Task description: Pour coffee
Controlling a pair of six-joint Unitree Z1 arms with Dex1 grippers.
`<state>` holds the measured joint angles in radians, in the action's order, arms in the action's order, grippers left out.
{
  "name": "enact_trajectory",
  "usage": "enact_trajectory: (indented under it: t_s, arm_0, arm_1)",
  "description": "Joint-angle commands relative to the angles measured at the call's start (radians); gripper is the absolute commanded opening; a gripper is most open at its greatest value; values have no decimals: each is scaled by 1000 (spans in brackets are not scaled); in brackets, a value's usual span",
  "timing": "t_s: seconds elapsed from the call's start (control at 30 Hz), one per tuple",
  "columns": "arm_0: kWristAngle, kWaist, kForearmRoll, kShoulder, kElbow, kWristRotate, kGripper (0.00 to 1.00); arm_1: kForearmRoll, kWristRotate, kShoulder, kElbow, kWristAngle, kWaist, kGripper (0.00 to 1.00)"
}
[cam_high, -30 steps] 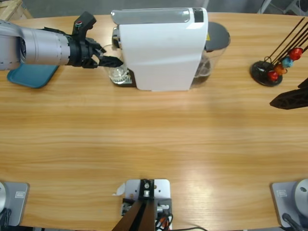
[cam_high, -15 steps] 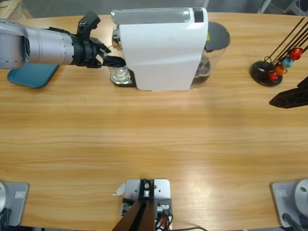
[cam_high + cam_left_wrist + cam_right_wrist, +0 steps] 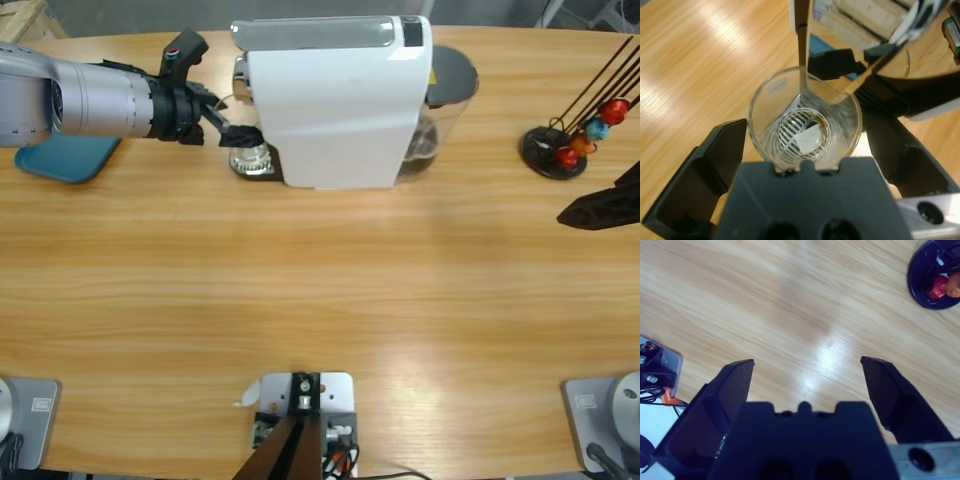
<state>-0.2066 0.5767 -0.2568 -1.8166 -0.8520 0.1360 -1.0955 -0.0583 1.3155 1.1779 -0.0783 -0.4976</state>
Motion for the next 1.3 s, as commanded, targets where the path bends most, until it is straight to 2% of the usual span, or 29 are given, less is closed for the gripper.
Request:
enact_trajectory:
  t_s: [0.03,0.2,0.33,0.5,0.57,0.6,0.63,0.7,0.8,0.9,0.93,0.97,1.0,1.03,1.07,1.1,1.13,1.3]
  arm_0:
    - [-18,-20,22,78,68,12,991]
    - [-16,-44,148,217,71,11,991]
    - [-19,-44,316,380,70,-4,991]
    - [-10,-44,635,651,11,-44,982]
    - [-3,-44,778,695,-48,-48,971]
    - [4,-44,846,698,-79,-50,951]
    - [9,-44,907,698,-107,-52,936]
    - [12,-44,1008,698,-162,-52,931]
    - [25,-44,1116,703,-235,-49,931]
    - [45,-44,1158,703,-245,-44,935]
    - [50,-44,1160,702,-240,-43,936]
    - [54,-44,1160,701,-234,-44,933]
    - [61,-44,1159,703,-226,-44,935]
    - [63,-44,1154,705,-216,-46,934]
    - [64,-44,1146,711,-207,-48,918]
    - [68,-44,1143,720,-202,-49,839]
    - [77,-44,1142,728,-201,-50,811]
    - [97,-44,1128,736,-190,-64,807]
  arm_1:
    - [-15,11,25,0,-20,8,964]
    - [-17,11,20,5,-29,8,964]
    - [-18,5,12,12,-32,8,964]
    - [-3,3,5,66,-50,8,979]
    - [16,11,14,88,-73,11,985]
    - [20,26,29,100,-89,24,955]
    - [20,45,46,118,-97,34,851]
    - [7,96,87,164,-98,40,570]
    - [-57,155,168,293,-93,43,508]
    - [-133,187,262,459,-94,42,516]
    - [-147,195,288,499,-93,43,547]
    - [-161,203,311,532,-92,43,646]
    - [-169,206,329,557,-90,44,678]
    - [-173,209,343,574,-89,44,664]
    - [-176,215,357,590,-82,44,537]
    - [-176,223,368,603,-80,44,259]
    - [-181,236,384,622,-81,47,9]
    - [-228,253,471,757,-120,65,0]
